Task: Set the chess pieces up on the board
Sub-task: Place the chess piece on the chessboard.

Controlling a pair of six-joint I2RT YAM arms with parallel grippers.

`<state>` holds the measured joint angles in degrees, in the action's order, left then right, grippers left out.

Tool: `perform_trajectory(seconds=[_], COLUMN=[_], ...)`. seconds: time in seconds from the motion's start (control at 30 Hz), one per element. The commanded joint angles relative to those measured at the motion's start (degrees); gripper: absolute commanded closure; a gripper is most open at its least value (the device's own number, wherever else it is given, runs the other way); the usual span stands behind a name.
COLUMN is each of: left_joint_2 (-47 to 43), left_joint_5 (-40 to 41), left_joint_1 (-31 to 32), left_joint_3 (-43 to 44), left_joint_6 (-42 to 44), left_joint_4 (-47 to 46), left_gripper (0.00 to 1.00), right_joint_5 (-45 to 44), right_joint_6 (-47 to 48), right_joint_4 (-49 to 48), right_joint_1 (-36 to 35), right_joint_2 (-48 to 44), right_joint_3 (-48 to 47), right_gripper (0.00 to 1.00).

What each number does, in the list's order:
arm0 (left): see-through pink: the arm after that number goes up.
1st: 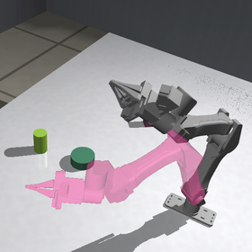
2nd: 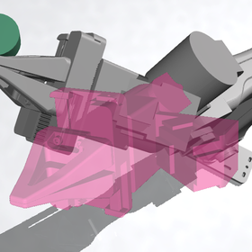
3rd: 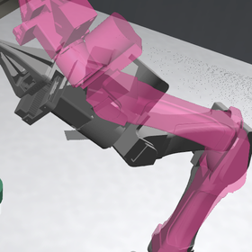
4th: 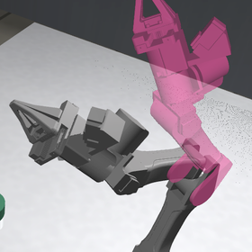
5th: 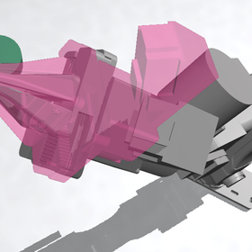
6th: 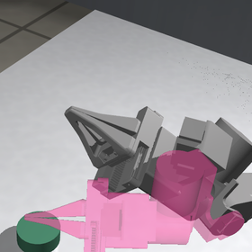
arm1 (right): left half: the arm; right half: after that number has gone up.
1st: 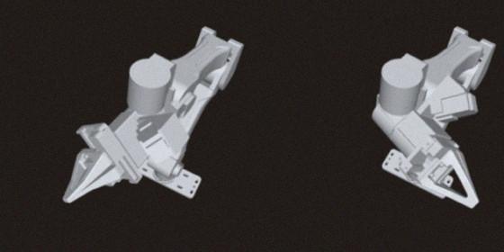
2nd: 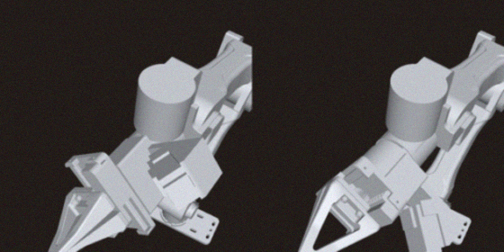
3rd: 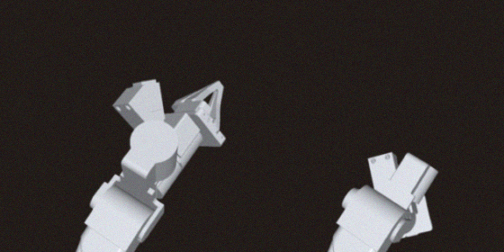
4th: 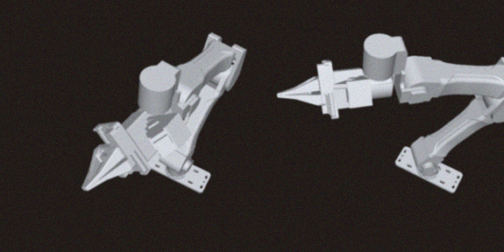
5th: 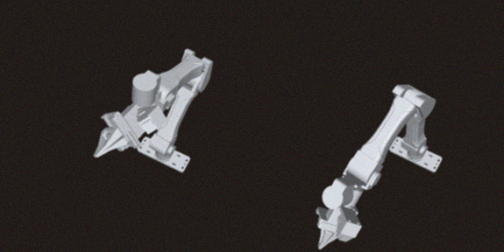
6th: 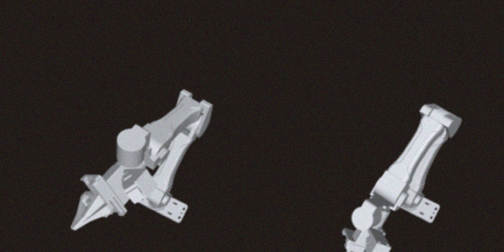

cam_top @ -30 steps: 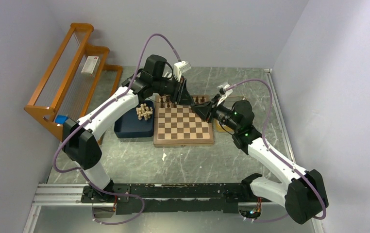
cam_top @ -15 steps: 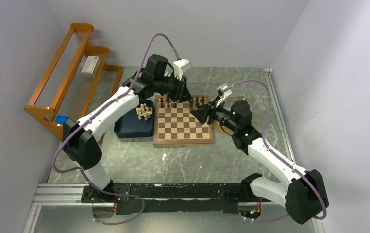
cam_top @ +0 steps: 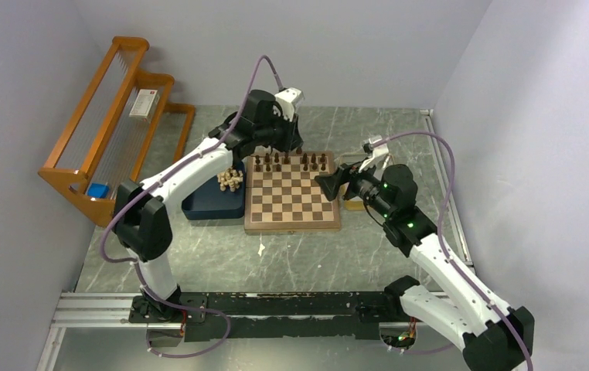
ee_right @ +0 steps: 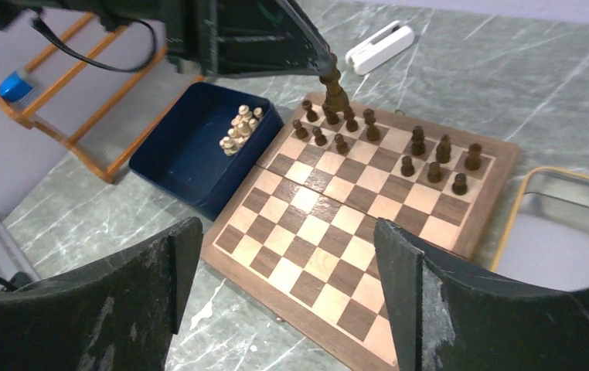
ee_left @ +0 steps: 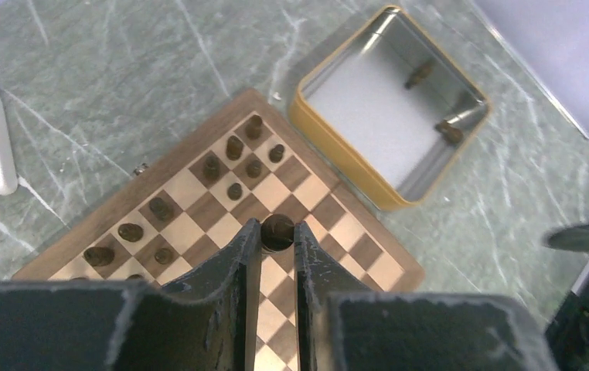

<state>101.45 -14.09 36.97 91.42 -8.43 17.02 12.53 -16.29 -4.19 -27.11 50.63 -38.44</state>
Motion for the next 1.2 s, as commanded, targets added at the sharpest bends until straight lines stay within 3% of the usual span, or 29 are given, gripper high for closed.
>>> perform_trajectory(seconds=[0.0, 0.6, 1.17], left_joint_2=[3.48, 15.65, 15.97], left_joint_5=[6.93, 13.65, 15.61], left_joint_1=[0.38, 0.34, 0.33], left_joint_3=[-0.07, -0.20, -6.69], left_joint_6=[-1.20, -1.33, -0.45], left_joint_4=[-7.20, -18.81, -25.73], left_gripper=[0.87, 0.88, 0.88], right_joint_5=[-4.97, -9.07, -10.27], right_joint_6=[1.78, 1.06, 1.48], right_joint_4=[6.41, 8.04, 7.70], right_joint_1=[-0.31, -0.31, -0.31], right_joint_2=[-3.90, -10.69, -11.16], right_joint_3=[-2.51, -0.88, -0.24], right_gripper=[0.13, 0.05, 0.04])
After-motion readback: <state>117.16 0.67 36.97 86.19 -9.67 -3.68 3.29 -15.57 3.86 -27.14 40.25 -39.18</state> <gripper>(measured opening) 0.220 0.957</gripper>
